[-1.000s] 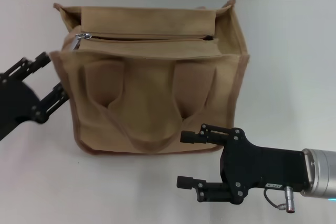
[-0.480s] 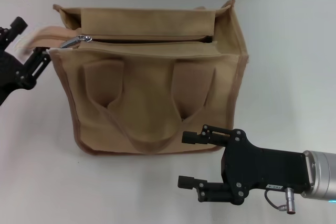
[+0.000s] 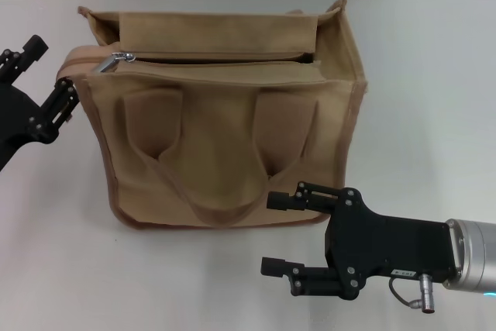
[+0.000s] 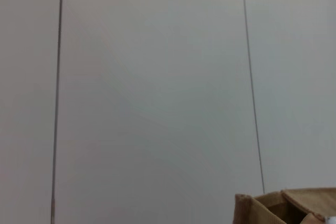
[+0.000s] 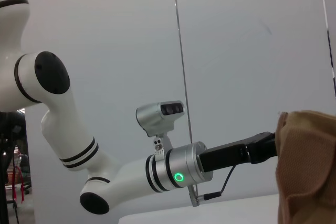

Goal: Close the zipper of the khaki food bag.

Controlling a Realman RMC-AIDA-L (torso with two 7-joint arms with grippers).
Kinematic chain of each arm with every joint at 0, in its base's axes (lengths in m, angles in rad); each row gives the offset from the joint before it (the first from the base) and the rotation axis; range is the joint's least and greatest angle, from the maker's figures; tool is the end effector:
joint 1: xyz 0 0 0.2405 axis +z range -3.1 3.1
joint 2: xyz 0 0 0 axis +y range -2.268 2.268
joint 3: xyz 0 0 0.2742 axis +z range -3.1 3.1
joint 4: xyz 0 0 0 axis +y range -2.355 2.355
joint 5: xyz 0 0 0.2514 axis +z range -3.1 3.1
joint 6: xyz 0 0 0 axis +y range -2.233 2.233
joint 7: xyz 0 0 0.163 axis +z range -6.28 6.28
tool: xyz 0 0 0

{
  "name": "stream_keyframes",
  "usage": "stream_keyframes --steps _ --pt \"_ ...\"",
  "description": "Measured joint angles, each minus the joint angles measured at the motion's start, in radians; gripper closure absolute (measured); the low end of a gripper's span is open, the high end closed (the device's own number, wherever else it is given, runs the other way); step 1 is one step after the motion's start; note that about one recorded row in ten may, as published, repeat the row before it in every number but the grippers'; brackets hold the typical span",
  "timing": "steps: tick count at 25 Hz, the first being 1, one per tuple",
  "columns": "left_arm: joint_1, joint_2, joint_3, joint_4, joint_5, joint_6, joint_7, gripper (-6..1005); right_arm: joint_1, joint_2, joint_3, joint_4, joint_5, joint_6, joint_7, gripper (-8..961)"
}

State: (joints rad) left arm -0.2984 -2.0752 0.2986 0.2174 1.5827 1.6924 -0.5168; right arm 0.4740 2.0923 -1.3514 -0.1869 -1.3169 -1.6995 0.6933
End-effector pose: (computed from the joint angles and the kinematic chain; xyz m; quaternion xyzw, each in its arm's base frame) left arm -0.3687 0.2900 -0.0030 -0.7766 -0.1114 -0.4048 0.4696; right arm 0.2683 0.2667 -0.1220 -0.9162 0.0546 0.3954 0.0350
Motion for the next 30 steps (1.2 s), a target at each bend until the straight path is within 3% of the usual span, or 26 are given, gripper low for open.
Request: stream_keyframes --steps 18,21,26,30 --pt "0.002 -0.001 0.000 -0.012 -0.005 0.058 0.018 786 0.000 0.000 0.000 0.001 0.003 -0.005 0.000 202" --pt "0.003 -0.002 -0.004 -0.012 -0.006 0.068 0.018 977 0.000 0.000 0.000 0.001 0.008 -0.015 0.000 202" --pt "0.000 -0.002 -0.002 -0.012 -0.007 0.078 0.018 977 -0.001 0.000 0.000 0.006 0.034 -0.076 0.018 202" --pt "-0.010 -0.003 -0.005 -0.026 -0.007 0.087 0.018 976 -0.002 0.000 0.001 0.006 0.111 -0.189 0.145 202"
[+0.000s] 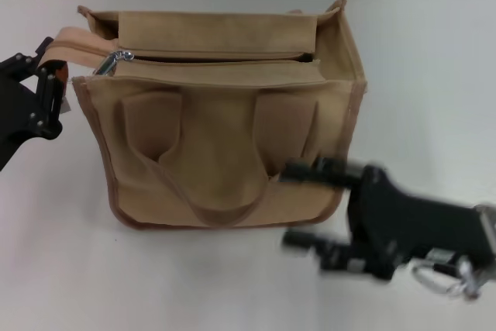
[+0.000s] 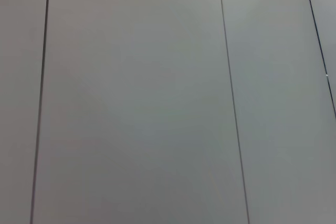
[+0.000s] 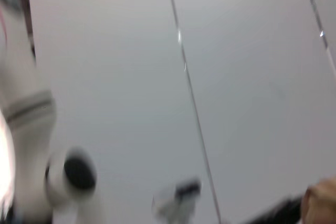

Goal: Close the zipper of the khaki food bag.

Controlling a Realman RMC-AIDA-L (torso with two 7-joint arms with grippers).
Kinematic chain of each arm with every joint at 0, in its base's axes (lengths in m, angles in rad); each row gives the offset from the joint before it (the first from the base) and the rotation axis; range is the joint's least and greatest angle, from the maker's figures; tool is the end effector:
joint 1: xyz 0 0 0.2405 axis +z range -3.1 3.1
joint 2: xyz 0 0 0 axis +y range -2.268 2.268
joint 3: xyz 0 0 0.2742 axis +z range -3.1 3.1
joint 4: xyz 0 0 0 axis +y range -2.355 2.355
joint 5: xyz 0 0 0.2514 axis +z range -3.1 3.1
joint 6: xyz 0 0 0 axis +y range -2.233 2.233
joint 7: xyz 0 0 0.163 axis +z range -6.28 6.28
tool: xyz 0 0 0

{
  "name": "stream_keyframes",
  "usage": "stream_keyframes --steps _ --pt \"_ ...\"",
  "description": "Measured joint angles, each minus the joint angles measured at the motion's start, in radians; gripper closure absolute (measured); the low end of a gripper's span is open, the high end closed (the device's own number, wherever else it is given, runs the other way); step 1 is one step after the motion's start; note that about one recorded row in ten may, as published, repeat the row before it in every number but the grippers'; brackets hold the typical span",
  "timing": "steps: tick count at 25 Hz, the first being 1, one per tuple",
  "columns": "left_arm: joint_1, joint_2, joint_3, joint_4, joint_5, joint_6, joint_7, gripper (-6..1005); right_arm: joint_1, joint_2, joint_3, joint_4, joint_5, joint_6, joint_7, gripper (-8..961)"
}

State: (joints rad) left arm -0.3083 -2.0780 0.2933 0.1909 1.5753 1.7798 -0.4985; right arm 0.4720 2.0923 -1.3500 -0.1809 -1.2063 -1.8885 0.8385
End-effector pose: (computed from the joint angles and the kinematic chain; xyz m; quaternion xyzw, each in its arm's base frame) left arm -0.3532 0.2850 -0.0029 -0.7651 -0.0854 -0.4431 0.4594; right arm 0.2480 0.2612 -0.0946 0.8647 -0.0988 -0.4925 0.0064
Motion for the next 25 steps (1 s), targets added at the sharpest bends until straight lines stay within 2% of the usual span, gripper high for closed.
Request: stream_keyframes --steps 3,4,5,7,9,10,15,19,25 --pt "-0.013 0.000 -0.001 -0.008 -0.001 0.028 0.000 976 0.003 -0.003 0.000 -0.005 0.119 -0.026 0.201 202" --pt "-0.023 -0.001 -0.003 -0.014 -0.003 0.054 0.000 976 0.015 -0.007 0.001 -0.015 0.179 -0.027 0.343 202" --pt "-0.023 -0.001 -0.003 -0.014 -0.003 0.054 0.000 976 0.015 -0.007 0.001 -0.015 0.179 -0.027 0.343 202" --pt "-0.039 -0.001 -0.004 -0.021 -0.004 0.076 -0.003 976 0.032 -0.009 0.002 -0.028 0.230 -0.017 0.506 202" --pt "-0.051 -0.001 -0.005 -0.027 -0.004 0.089 -0.008 976 0.074 -0.011 0.006 -0.058 0.274 0.031 0.754 202" --pt "-0.059 -0.001 -0.005 -0.032 -0.004 0.093 -0.010 976 0.074 -0.011 0.006 -0.058 0.274 0.031 0.754 202" --pt "-0.083 0.000 -0.018 -0.065 -0.021 0.087 -0.011 975 0.162 -0.016 0.015 -0.085 0.279 0.152 1.040 202" --pt "-0.091 0.000 -0.015 -0.086 -0.026 0.087 -0.003 975 0.240 -0.011 -0.011 -0.089 0.263 0.241 1.049 202" --pt "-0.091 -0.001 -0.015 -0.097 -0.026 0.115 -0.005 975 0.262 -0.002 -0.050 -0.101 0.249 0.306 0.948 202"
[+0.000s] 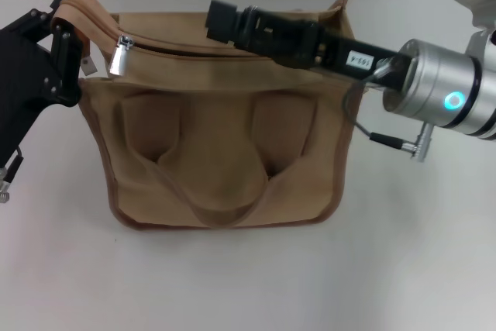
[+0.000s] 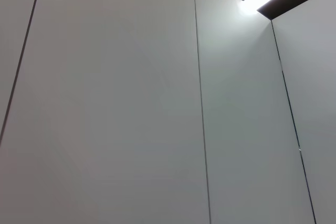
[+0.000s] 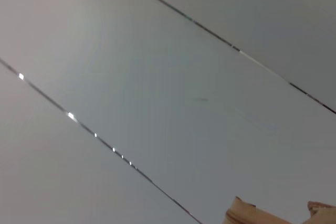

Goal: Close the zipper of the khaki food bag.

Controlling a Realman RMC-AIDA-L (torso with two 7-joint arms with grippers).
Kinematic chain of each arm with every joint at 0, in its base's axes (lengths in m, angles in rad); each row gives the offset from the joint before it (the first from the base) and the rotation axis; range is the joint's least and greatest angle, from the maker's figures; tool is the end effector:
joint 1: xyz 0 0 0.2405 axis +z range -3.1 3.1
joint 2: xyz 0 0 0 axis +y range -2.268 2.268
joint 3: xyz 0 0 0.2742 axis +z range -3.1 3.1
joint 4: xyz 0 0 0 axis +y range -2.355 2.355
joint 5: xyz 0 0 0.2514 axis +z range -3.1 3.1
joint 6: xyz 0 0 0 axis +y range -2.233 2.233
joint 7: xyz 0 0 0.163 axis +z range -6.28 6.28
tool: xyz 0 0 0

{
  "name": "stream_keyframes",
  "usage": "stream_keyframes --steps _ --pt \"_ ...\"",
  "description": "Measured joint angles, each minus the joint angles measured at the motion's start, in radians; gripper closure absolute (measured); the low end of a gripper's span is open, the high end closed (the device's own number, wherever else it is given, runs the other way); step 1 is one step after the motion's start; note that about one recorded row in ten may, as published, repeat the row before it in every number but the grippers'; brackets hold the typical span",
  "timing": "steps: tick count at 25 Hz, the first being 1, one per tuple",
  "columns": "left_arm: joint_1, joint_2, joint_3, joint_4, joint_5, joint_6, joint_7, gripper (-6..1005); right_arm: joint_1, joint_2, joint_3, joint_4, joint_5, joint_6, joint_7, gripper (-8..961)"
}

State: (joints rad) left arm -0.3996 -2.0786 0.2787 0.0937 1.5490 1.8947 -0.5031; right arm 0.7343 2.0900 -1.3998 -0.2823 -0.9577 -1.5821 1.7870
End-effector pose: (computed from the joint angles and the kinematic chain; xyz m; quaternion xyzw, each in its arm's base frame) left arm -0.3107 0.2990 -0.0079 -0.7329 -0.0565 -0.5311 0.4214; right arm 0.1554 0.3827 -0.0920 0.7754 -0.4068 -0.4638 0.1345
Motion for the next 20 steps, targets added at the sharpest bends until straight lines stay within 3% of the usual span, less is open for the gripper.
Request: stream_keyframes --steps 4,11,20 --pt "-0.012 -0.001 0.012 -0.015 0.005 0.018 0.002 974 0.001 0.004 -0.061 -0.014 0.005 0.021 -0.136 202" --pt "-0.022 -0.001 0.012 -0.016 0.006 0.017 0.002 974 0.023 0.004 -0.162 -0.042 0.006 0.075 -0.138 202" --pt "-0.033 -0.002 0.024 -0.029 0.007 0.017 0.002 973 0.031 0.004 -0.172 -0.084 0.008 0.124 -0.105 202"
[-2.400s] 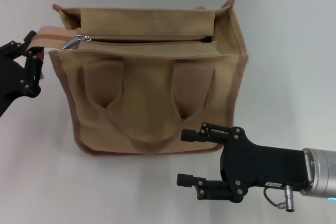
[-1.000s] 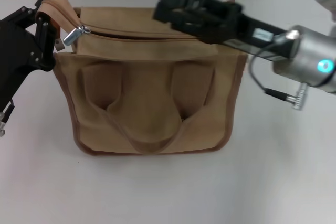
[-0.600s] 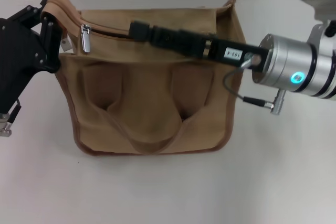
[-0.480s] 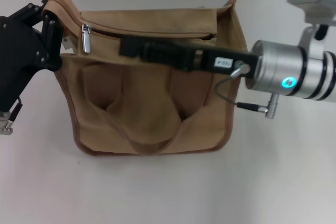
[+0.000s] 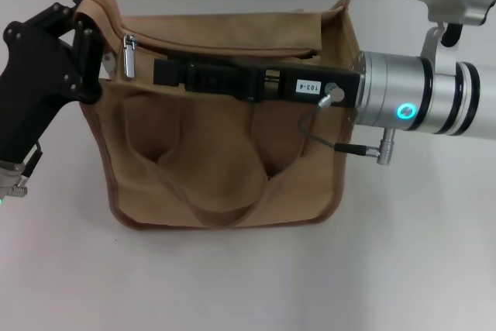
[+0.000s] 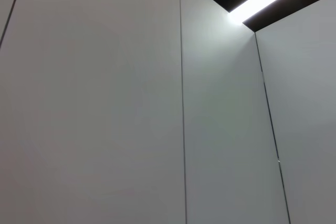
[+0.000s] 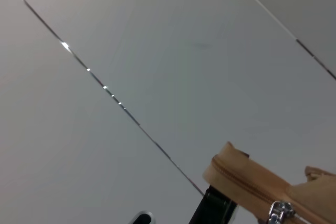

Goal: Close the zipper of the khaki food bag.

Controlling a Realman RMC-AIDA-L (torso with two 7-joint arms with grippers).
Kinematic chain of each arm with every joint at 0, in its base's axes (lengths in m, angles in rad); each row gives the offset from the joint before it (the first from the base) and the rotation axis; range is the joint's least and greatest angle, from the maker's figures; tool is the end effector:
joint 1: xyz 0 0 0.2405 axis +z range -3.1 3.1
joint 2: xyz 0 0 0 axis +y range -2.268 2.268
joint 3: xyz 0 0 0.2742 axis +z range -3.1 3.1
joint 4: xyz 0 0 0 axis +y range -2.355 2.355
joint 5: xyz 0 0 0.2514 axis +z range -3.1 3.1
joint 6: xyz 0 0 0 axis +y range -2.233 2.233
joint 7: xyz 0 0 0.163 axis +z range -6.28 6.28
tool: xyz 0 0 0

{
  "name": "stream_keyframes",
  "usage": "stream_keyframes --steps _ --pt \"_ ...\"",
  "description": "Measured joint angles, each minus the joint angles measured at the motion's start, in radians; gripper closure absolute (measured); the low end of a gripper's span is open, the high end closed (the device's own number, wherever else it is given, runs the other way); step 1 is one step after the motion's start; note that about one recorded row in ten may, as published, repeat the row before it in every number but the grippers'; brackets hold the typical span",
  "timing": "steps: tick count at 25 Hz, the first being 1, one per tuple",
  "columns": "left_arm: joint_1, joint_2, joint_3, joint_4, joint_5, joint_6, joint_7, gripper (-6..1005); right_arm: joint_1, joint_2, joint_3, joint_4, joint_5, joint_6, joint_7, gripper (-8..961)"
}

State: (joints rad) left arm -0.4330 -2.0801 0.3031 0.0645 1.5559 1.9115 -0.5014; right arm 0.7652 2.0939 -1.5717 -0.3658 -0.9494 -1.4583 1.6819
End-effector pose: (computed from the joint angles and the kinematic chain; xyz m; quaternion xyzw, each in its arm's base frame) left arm -0.2956 0.3031 -0.0165 -0.7362 -0.0495 -0.5488 0.3929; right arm 0.1324 0.3828 -0.1197 0.8432 -0.3372 -0.4025 0.1153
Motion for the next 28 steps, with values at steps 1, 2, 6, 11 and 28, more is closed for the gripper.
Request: stream_keyframes --steps 1,2,6,11,28 --pt "-0.002 0.000 0.005 0.000 0.000 -0.001 0.000 973 0.001 0.000 -0.002 -0.004 0.001 0.009 0.005 201" --pt "-0.003 0.000 0.008 0.000 0.001 -0.003 0.000 973 0.004 0.000 -0.005 -0.009 0.001 0.015 0.011 201" --pt "-0.008 0.000 0.011 0.000 0.001 -0.007 0.000 973 0.019 0.000 -0.012 -0.018 0.003 0.020 0.036 201" --pt "-0.013 0.000 0.011 0.000 0.001 -0.009 0.000 973 0.041 0.000 -0.034 -0.021 0.012 0.026 0.049 201" --pt "-0.042 0.001 0.038 -0.004 -0.003 -0.005 0.000 972 0.052 0.000 -0.082 -0.059 0.028 0.143 0.043 201"
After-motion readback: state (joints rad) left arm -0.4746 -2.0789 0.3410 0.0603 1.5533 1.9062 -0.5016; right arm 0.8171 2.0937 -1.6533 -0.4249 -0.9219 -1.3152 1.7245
